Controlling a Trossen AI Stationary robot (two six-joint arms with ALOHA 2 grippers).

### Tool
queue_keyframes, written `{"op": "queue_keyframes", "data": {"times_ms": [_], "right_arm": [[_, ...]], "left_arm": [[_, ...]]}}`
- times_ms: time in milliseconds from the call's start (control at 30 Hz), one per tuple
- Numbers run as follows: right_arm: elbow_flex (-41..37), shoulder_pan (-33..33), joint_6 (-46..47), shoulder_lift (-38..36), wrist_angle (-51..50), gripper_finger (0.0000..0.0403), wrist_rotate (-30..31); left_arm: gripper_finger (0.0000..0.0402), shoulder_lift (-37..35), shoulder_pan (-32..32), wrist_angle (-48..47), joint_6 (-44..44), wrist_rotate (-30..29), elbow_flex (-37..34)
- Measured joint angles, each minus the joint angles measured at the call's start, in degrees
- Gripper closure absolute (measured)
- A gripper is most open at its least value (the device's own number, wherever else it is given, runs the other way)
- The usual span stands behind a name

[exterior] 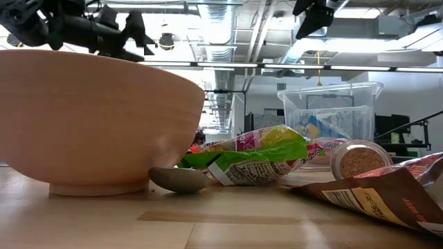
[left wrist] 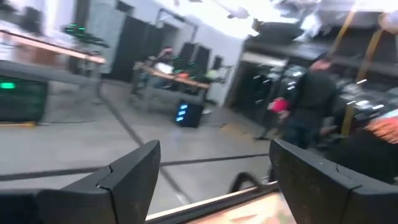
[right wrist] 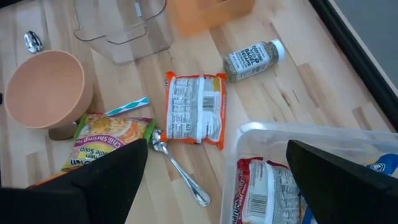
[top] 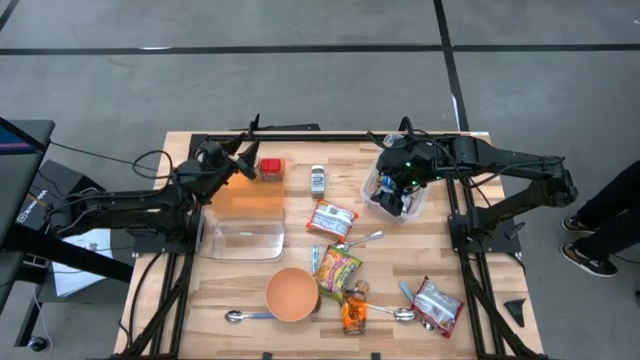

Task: Pick & Place Food Item
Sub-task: Put the red noodle pack into the top transparent bin

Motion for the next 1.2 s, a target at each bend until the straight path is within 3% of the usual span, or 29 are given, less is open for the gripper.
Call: {"op": "queue_keyframes", "data": {"times_ms": [300,1200], "right_arm": [[0.00,-0.75,-1.50,0.00,-0.06,0.0023,0.31],[0.00,-0.84,-6.73,0.00,-2.23,0.0023,1.07]], "left_arm": [[0.0105,-0.13,-0.43,6.77,-7.26,9.86,0.77],[0.0105,9.59,-11.76,4.29,-0.50,14.07,19.16]]}}
